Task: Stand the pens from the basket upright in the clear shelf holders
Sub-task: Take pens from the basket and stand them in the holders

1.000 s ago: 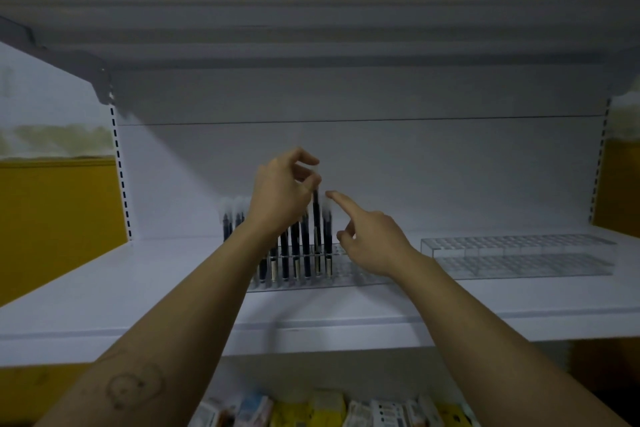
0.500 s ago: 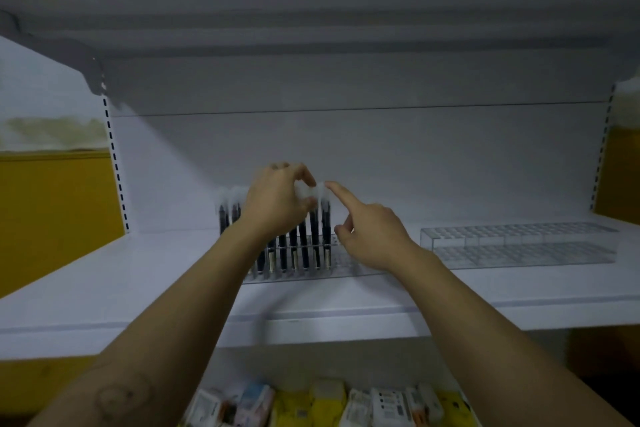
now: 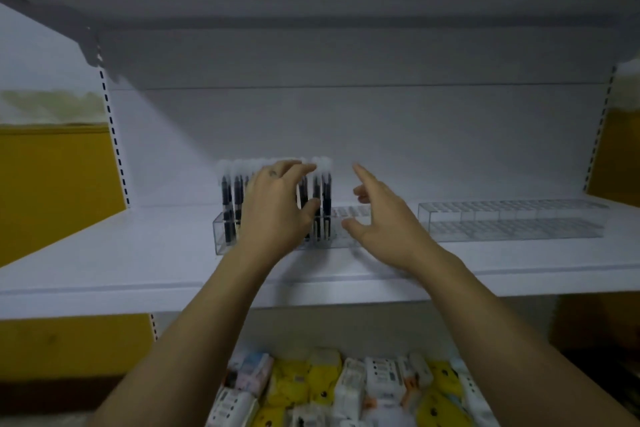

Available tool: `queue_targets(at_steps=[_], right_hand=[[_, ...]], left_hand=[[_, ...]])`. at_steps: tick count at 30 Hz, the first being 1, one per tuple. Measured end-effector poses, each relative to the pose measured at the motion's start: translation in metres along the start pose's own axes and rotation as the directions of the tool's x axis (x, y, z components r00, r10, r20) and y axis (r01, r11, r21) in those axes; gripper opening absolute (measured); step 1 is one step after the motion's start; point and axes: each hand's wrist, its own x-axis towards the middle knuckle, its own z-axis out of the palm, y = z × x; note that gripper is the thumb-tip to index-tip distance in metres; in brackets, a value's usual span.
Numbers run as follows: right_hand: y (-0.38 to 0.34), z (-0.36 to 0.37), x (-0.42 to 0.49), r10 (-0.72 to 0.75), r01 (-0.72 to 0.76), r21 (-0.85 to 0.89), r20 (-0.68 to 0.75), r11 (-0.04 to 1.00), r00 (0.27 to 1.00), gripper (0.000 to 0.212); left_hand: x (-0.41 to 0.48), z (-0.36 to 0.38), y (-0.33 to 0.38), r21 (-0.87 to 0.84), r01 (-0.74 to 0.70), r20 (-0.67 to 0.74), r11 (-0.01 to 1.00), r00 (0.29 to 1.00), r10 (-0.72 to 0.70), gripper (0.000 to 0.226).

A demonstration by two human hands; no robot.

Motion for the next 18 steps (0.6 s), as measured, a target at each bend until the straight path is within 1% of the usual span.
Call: queue_targets(at_steps=[2,4,6,9,11,13,15,18], right_hand=[[0.002,-0.001,-0.021,-0.027,0.027,-0.008,-0.041,1.0,0.999,0.074],[0.003,-0.002,-0.043,-0.045,0.04,-0.059,-0.071,0.997,0.996,0.066],[0.007,0.0,-0.067,-0.048,0.037,-0.097,-0.111,0.995,0.993,0.057],[0.023,0.01,-0.11,-0.028,0.008,-0.097,-0.209,0.995,0.978,0.041],[0.039,0.02,-0.141,0.019,-0.045,-0.112,-0.223,0.993,0.975,0.037],[0.06,0.033,-0.168,0.104,-0.133,-0.152,-0.182,0.979,0.978,0.035],[0.085,0.047,-0.193,0.21,-0.23,-0.189,-0.119,0.955,0.97,0.039],[0.119,0.069,-0.224,0.35,-0.336,-0.218,0.028,0.916,0.936,0.052]], left_hand=[[-0.023,0.007,0.003,0.006,-0.017,-0.001,1.0,1.0,0.017,0.052],[-0.048,0.016,0.009,-0.011,-0.053,-0.002,0.999,0.999,0.053,0.047],[-0.071,0.024,0.016,-0.048,-0.101,-0.065,0.994,0.993,0.098,0.035],[-0.107,0.04,0.028,-0.116,-0.139,-0.17,0.984,0.978,0.118,0.022],[-0.135,0.056,0.034,-0.171,-0.167,-0.154,0.971,0.978,0.141,0.016],[-0.163,0.076,0.038,-0.212,-0.167,-0.075,0.963,0.985,0.154,0.017],[-0.193,0.099,0.041,-0.243,-0.142,0.066,0.96,0.985,0.162,0.023],[-0.232,0.128,0.045,-0.227,-0.082,0.291,0.971,0.945,0.148,0.032]])
